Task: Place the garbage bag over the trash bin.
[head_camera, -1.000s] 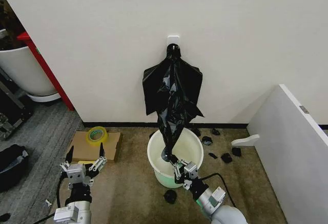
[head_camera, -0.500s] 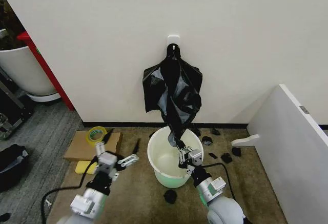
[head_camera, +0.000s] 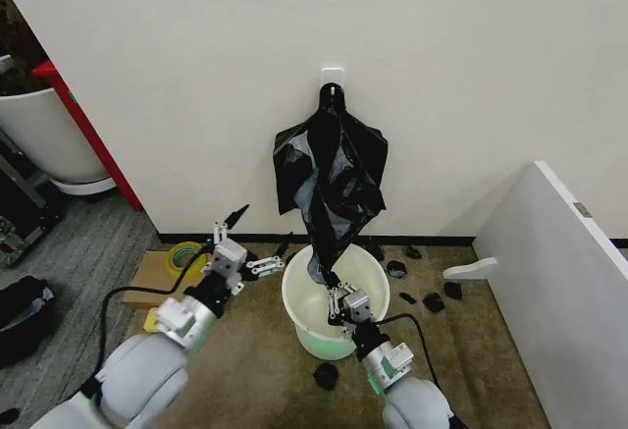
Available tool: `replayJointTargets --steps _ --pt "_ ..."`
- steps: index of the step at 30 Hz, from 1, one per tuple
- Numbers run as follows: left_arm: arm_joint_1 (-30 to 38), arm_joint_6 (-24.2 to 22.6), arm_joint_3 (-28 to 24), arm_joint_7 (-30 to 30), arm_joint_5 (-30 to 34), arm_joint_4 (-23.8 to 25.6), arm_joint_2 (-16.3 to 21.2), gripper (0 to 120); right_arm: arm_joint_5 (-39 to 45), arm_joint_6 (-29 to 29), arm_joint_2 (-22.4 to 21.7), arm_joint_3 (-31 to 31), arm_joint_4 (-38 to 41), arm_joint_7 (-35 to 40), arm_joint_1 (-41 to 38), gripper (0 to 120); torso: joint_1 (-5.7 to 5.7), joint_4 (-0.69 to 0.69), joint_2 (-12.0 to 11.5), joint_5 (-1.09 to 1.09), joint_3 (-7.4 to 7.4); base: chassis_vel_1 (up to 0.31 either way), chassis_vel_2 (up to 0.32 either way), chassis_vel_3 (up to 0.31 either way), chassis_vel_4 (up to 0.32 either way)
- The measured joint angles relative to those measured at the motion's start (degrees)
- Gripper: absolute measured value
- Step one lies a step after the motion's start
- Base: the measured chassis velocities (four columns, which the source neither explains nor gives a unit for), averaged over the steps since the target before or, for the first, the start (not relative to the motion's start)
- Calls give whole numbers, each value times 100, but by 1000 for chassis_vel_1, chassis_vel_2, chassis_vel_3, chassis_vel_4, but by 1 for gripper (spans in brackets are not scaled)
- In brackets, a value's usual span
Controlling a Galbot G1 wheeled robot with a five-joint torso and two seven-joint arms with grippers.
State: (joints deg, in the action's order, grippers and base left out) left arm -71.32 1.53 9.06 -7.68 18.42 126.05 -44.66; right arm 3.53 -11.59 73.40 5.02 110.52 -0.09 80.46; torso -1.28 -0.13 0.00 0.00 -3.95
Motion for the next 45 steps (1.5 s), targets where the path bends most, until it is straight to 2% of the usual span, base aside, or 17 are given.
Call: replayJointTargets --steps 3,4,10,22,25,27,30,31,33,34,40,42,45 --pt "658 -208 -466 -128 260 -220 -23 97 -10 -7 0 55 16 -4 26 0 0 -1 0 0 0 0 0 0 0" --pt "658 -208 -466 -128 260 -220 -23 97 -10 -7 0 55 16 -4 26 0 0 -1 0 0 0 0 0 0 0" --pt "1777 -306 -1139 -253 472 -700 -162 96 -3 -21 -6 179 50 -21 73 0 0 -2 0 1 0 0 0 0 0" --pt "2557 -397 -1661 -330 605 -1158 -368 93 17 -21 -55 294 139 -22 164 0 0 -1 0 1 0 0 0 0 0" --pt "2676 -345 -1755 -308 600 -1276 -450 79 30 -21 -91 336 195 -22 201 0 0 -2 0 1 0 0 0 0 0" --pt "2698 -328 -1782 -296 600 -1292 -459 75 39 -21 -108 350 208 -21 208 0 0 -2 0 1 1 0 0 0 0" --pt "2676 -281 -1858 -251 573 -1299 -477 62 83 -19 -165 413 249 -11 227 0 1 -2 0 1 1 0 0 0 0" --pt "2676 -281 -1858 -251 573 -1299 -477 62 83 -19 -165 413 249 -11 227 0 1 -2 0 1 1 0 0 0 0" --pt "2578 -270 -1856 -247 532 -1284 -473 51 102 -16 -171 424 264 -7 234 0 1 -1 0 1 1 0 0 0 0" --pt "2578 -270 -1856 -247 532 -1284 -473 51 102 -16 -171 424 264 -7 234 0 1 -1 0 1 1 0 0 0 0" --pt "2499 -297 -1773 -287 524 -1291 -517 24 118 -4 -174 405 305 1 240 0 1 -1 0 1 1 0 0 0 0" --pt "2493 -301 -1751 -290 517 -1310 -531 21 124 -1 -177 403 315 3 245 0 1 -1 0 1 1 0 0 0 0" --pt "2464 -301 -1694 -296 490 -1344 -562 9 138 2 -189 402 346 7 262 0 1 -1 0 1 1 0 0 0 0"
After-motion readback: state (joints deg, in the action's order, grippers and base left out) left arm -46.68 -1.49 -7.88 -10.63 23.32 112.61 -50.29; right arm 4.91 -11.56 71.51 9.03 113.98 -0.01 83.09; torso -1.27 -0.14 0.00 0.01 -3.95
